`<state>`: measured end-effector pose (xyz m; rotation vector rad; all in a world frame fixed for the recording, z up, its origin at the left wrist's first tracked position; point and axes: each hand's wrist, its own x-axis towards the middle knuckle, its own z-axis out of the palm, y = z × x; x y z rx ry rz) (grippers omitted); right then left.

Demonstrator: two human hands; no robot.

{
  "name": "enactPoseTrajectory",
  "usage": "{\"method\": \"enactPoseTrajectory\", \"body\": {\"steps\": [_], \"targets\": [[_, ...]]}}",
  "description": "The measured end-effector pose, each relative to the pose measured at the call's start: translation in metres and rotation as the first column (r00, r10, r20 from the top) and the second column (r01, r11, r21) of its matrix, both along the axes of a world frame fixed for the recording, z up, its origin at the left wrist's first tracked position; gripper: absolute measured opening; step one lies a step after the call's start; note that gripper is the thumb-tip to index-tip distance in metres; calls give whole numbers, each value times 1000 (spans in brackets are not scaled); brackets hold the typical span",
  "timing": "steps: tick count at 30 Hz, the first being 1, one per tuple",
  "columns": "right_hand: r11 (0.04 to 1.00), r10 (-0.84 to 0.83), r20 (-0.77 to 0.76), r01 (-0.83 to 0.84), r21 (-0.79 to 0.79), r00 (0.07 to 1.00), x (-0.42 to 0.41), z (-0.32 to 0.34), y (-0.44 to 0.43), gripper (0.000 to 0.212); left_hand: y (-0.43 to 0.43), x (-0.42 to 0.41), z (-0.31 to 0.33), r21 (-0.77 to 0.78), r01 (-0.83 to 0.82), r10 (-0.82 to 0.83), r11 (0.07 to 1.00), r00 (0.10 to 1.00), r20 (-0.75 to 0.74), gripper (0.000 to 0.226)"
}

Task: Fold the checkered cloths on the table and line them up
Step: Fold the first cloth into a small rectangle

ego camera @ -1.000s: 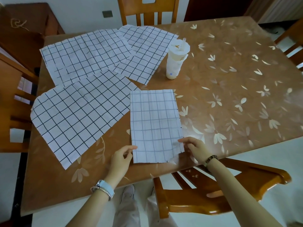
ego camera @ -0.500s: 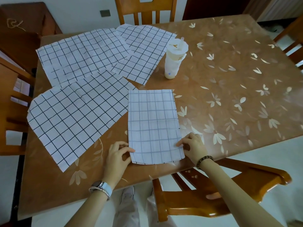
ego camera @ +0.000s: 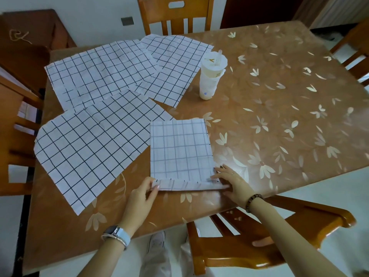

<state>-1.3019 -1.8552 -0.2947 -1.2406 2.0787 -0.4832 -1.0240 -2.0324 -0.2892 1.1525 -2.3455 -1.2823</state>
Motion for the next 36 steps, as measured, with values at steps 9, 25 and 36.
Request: {"method": "enactPoseTrajectory", "body": {"steps": [9, 25, 36], "targets": [[933, -310, 230, 341, -111, 923, 10, 11, -19, 9, -11, -4, 11, 114, -127, 137, 985, 987, -88, 9], [847, -468, 288, 517, -123, 835, -2, 1, -79, 22, -48, -29, -10, 223, -192, 208, 956, 977, -47, 20], [776, -623, 141, 631, -14, 770, -31, -17, -124, 31, -84, -69, -30, 158, -319, 322, 934, 947, 12, 25]]}}
